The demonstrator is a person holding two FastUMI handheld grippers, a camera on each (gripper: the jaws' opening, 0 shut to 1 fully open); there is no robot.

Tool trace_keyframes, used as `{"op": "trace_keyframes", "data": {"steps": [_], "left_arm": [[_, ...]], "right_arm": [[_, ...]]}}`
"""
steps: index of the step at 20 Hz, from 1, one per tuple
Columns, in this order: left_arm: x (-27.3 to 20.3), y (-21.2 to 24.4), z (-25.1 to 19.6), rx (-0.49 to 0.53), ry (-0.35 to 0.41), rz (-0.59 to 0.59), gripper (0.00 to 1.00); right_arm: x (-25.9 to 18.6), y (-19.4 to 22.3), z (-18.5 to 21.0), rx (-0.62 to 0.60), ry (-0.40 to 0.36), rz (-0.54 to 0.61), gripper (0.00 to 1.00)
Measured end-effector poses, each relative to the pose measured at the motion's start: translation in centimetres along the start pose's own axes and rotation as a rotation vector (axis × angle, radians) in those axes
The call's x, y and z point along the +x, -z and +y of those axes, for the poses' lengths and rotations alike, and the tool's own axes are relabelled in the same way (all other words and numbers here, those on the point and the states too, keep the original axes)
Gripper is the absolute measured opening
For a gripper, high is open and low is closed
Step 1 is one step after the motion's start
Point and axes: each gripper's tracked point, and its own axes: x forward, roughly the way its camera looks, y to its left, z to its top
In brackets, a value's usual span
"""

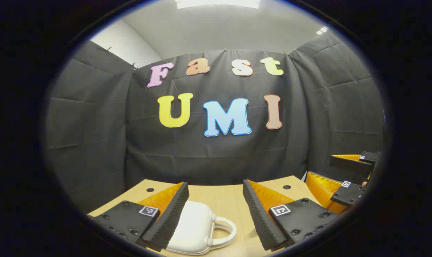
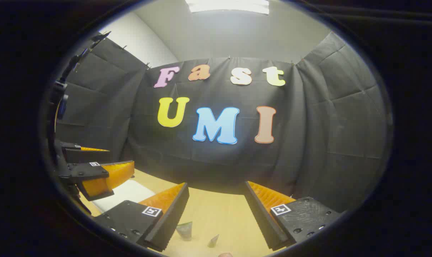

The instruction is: First open the suitcase, pack the skin care products into it, and then close the suitcase.

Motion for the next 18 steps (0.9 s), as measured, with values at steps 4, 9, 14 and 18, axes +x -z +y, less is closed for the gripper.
{"op": "trace_keyframes", "data": {"steps": [4, 9, 14, 18], "left_arm": [[0.0, 0.1, -0.4, 0.0, 0.01, 0.0, 0.98], [0.3, 0.1, -1.5, 0.008, 0.035, 0.001, 0.98], [1.0, 0.9, -2.9, 0.018, 0.074, 0.02, 0.98], [2.7, 2.9, -4.7, 0.025, 0.136, 0.089, 0.98]], "right_arm": [[-0.4, 0.0, -0.5, 0.005, 0.018, -0.002, 0.94], [-1.1, 0.2, -1.9, 0.021, 0.069, 0.0, 0.94], [-1.6, -0.1, -3.4, 0.022, 0.123, -0.016, 0.94], [-1.6, 0.4, -4.5, 0.009, 0.165, -0.005, 0.95]]}}
